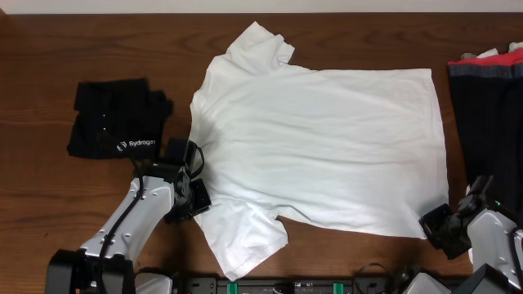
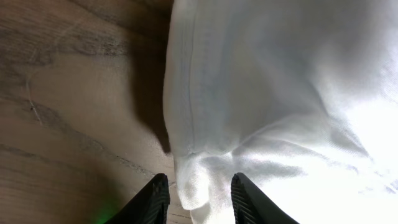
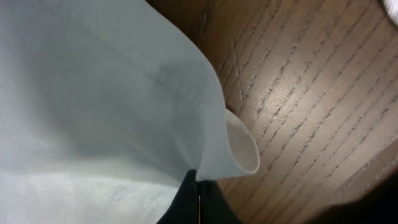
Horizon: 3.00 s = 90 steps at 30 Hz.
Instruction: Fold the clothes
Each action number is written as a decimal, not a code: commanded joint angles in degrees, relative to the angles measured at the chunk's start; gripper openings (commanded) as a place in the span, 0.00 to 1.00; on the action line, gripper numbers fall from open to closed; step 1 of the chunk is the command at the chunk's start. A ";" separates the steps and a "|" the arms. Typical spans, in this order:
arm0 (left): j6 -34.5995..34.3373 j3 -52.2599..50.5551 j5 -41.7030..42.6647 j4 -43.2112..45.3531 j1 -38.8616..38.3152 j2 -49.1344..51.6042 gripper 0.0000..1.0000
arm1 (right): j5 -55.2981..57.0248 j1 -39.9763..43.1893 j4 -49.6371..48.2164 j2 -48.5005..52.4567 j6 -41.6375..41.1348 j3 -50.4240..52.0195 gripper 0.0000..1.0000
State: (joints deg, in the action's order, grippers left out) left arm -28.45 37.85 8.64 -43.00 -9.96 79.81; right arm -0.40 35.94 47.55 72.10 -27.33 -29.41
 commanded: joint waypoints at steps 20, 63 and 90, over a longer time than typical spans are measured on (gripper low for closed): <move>5.33 2.99 -0.28 -2.38 0.31 -0.52 0.44 | -11.76 1.01 5.44 -0.63 8.28 -11.41 0.01; 3.37 -7.76 14.82 -1.62 0.24 -0.42 0.51 | -16.20 1.01 1.92 -0.63 8.09 -11.43 0.01; 3.48 5.20 17.05 -10.27 0.24 -10.75 0.06 | -21.29 0.74 7.13 -0.63 9.20 -19.47 0.01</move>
State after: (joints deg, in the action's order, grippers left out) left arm -25.98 41.54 25.76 -52.73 -9.85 69.45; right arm -20.34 35.94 54.33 72.10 -18.98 -47.35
